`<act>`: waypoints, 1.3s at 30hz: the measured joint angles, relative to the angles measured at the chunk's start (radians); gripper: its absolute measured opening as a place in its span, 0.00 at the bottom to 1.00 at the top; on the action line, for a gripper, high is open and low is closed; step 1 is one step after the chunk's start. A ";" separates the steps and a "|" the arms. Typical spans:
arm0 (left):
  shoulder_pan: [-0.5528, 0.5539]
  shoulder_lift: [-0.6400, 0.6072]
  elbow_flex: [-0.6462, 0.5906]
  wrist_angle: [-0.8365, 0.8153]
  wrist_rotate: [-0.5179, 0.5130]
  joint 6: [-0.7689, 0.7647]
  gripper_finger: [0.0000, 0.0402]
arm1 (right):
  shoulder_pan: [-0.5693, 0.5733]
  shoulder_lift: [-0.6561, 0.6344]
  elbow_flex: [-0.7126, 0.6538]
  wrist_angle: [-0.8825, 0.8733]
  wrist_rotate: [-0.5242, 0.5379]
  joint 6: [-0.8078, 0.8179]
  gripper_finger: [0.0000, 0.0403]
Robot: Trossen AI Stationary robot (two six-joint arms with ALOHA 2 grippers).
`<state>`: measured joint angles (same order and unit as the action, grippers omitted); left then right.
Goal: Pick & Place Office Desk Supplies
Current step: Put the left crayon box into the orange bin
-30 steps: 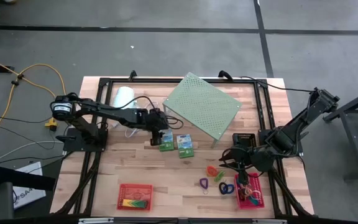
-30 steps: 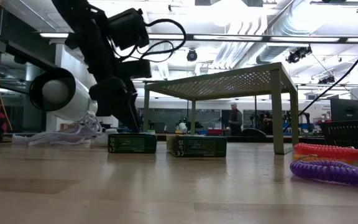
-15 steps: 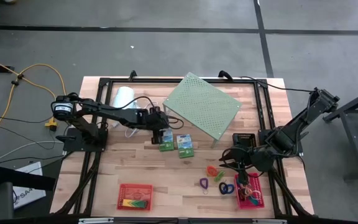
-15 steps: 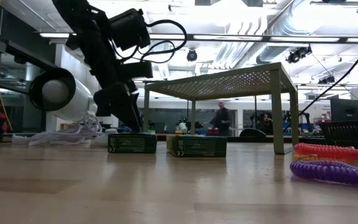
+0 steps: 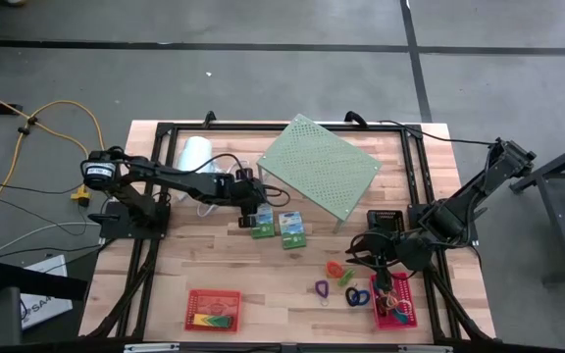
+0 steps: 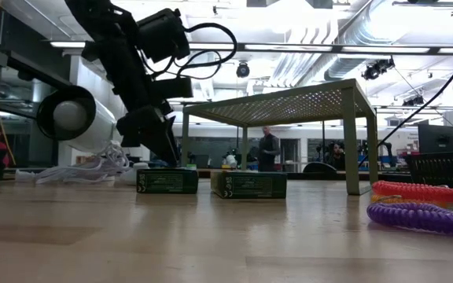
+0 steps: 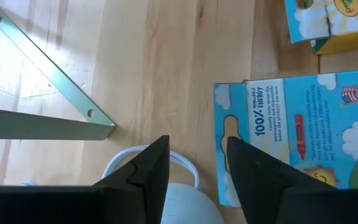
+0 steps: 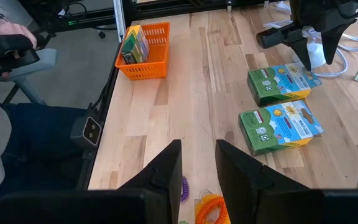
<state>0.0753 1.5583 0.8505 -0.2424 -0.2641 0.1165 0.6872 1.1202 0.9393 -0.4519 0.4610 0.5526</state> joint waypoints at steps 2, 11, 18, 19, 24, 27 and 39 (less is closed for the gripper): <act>0.000 0.007 0.000 0.002 0.000 0.000 0.36 | 0.000 0.000 0.000 0.000 0.000 0.000 0.21; -0.006 0.029 0.001 0.016 0.004 -0.002 0.36 | 0.000 0.000 0.000 0.000 0.000 0.000 0.21; -0.006 0.056 0.001 0.023 0.019 -0.009 0.36 | 0.000 0.000 0.000 0.000 0.000 0.000 0.21; -0.006 0.059 0.002 0.023 0.023 -0.010 0.36 | 0.000 0.000 0.000 0.001 0.000 0.000 0.21; -0.009 0.055 0.001 0.022 0.027 -0.011 0.36 | 0.000 0.000 0.000 0.000 0.000 0.000 0.21; -0.008 0.044 0.003 0.026 0.028 -0.005 0.36 | 0.000 0.000 0.000 0.000 0.000 0.000 0.21; -0.007 0.028 0.003 0.005 0.064 -0.004 0.36 | 0.000 0.000 0.000 0.000 0.000 0.000 0.21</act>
<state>0.0681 1.5864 0.8539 -0.2374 -0.2001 0.1123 0.6873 1.1202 0.9391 -0.4515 0.4610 0.5525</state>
